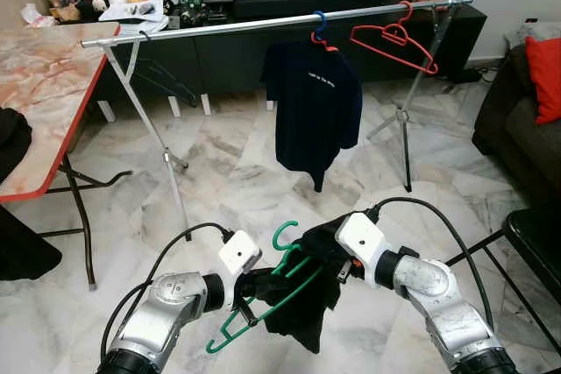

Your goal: Hang hanger

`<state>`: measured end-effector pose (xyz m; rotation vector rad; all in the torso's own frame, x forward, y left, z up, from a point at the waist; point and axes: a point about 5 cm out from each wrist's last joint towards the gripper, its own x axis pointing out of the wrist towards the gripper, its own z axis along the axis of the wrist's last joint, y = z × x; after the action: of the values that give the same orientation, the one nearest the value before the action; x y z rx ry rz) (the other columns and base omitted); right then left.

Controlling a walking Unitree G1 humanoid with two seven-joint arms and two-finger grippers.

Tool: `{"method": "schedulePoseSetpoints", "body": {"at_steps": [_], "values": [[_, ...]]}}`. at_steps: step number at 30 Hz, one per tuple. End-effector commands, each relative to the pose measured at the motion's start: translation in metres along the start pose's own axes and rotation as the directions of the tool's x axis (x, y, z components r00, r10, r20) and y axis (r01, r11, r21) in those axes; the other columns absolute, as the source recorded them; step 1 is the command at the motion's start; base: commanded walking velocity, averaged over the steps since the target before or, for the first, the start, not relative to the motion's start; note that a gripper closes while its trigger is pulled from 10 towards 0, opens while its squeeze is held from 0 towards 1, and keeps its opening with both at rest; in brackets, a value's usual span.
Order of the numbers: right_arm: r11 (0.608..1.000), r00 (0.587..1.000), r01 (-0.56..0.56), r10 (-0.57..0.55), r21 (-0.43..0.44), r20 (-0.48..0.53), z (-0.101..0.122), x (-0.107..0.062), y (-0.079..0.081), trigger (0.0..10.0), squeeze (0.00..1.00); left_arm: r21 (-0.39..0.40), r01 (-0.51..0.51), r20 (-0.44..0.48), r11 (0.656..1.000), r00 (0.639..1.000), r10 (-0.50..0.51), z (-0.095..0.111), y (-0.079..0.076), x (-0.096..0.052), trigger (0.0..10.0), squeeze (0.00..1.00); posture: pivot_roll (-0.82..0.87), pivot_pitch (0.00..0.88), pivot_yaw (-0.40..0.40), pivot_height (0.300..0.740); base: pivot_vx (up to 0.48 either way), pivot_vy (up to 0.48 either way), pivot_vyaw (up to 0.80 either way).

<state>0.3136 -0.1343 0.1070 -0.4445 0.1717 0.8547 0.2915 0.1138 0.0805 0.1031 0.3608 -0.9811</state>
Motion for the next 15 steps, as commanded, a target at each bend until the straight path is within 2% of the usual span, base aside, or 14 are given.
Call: {"method": "schedulePoseSetpoints", "body": {"at_steps": [1,9,15], "values": [[1.000,1.000,0.006,-0.006,-0.021,-0.001,0.002,0.001,0.000,10.0,1.00,0.012,0.010,0.046,1.000,0.999,-0.010,0.009,-0.001,-0.002,10.0,0.00,0.01,0.098,0.021,0.740,0.000,0.000,0.00],[0.999,1.000,-0.018,0.017,-0.038,-0.026,0.003,0.003,0.004,10.0,1.00,0.006,0.010,0.047,1.000,0.999,-0.011,0.009,-0.002,-0.002,10.0,0.00,0.00,0.094,0.021,0.740,0.000,0.000,0.00],[0.992,0.983,-0.094,0.080,-0.083,-0.164,-0.015,-0.004,0.011,10.0,1.00,0.002,0.016,0.046,1.000,0.999,-0.016,0.009,-0.002,-0.002,10.0,0.00,0.00,0.094,0.021,0.740,0.000,0.000,0.00]]}}
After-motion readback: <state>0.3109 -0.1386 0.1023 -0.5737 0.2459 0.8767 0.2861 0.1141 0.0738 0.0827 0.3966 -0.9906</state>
